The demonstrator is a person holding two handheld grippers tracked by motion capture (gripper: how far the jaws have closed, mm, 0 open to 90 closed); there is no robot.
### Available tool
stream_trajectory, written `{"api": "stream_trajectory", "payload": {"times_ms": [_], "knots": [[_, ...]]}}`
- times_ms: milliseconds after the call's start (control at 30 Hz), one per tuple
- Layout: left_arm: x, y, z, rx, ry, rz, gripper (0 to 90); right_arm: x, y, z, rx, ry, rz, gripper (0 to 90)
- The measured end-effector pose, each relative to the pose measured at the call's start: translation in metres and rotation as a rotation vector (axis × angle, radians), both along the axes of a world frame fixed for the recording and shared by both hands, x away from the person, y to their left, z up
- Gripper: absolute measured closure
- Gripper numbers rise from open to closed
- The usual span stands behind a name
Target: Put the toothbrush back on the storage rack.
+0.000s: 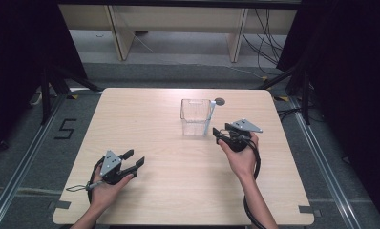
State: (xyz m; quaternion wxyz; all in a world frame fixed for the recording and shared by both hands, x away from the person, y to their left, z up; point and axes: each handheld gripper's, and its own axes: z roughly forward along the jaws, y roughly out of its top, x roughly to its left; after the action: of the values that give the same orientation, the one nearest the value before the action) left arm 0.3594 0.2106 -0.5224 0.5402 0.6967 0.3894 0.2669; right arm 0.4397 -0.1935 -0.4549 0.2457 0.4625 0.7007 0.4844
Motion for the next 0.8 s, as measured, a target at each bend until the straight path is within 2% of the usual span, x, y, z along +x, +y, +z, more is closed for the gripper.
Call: {"api": "stream_trajectory", "payload": {"times_ms": [300, 400, 433, 500, 667, 700, 733, 800], "knots": [[0.0, -0.001, 0.0, 0.003, 0.0, 0.0, 42.8, -0.013, -0.012, -0.005, -0.012, 0.012, -0.001, 43.4], [0.0, -0.001, 0.0, 0.001, -0.002, -0.001, 42.7, -0.017, -0.014, -0.007, 0.005, 0.023, -0.016, 43.4], [-0.001, -0.002, 0.0, 0.0, -0.001, 0.0, 42.7, -0.018, -0.017, -0.008, -0.016, 0.004, -0.017, 43.4], [0.0, -0.001, 0.0, 0.0, 0.0, 0.001, 42.7, -0.022, -0.018, -0.009, 0.006, 0.03, -0.025, 43.3], [0.0, -0.001, 0.0, -0.01, 0.006, 0.004, 42.6, -0.029, -0.024, -0.016, 0.001, 0.021, -0.018, 43.3], [0.0, -0.001, 0.0, -0.009, 0.006, 0.005, 42.5, -0.032, -0.024, -0.016, 0.007, 0.034, -0.031, 43.3], [0.0, -0.001, 0.0, -0.009, 0.005, 0.005, 42.5, -0.033, -0.026, -0.018, -0.001, 0.034, -0.012, 43.3], [0.0, -0.001, 0.0, -0.009, 0.006, 0.006, 42.5, -0.037, -0.026, -0.019, 0.016, 0.049, -0.036, 43.3]]}}
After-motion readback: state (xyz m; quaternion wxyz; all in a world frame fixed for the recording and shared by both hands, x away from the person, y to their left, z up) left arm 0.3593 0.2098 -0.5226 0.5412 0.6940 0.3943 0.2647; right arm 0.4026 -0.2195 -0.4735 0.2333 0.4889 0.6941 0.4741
